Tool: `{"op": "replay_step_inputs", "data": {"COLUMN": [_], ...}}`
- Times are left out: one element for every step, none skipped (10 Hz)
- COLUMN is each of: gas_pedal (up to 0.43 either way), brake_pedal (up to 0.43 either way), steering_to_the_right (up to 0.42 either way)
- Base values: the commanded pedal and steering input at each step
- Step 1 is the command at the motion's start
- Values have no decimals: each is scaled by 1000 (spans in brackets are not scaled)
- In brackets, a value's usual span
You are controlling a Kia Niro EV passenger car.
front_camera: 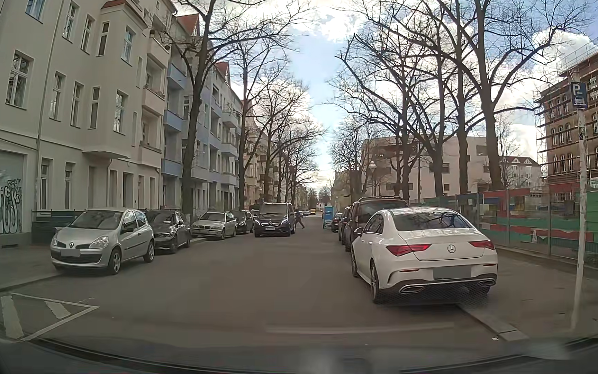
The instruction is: Follow the waypoints while adhering to traffic rules and regulations
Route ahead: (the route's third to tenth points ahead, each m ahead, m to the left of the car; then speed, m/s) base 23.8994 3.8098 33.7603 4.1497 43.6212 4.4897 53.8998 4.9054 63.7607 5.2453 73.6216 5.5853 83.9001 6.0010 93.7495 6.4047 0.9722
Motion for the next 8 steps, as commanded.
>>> {"op": "replay_step_inputs", "data": {"gas_pedal": [0, 0, 0, 0, 0, 0, 0, 0], "brake_pedal": [287, 293, 287, 287, 287, 287, 280, 274], "steering_to_the_right": [-6, -6, -6, -6, -6, -8, -15, -25]}}
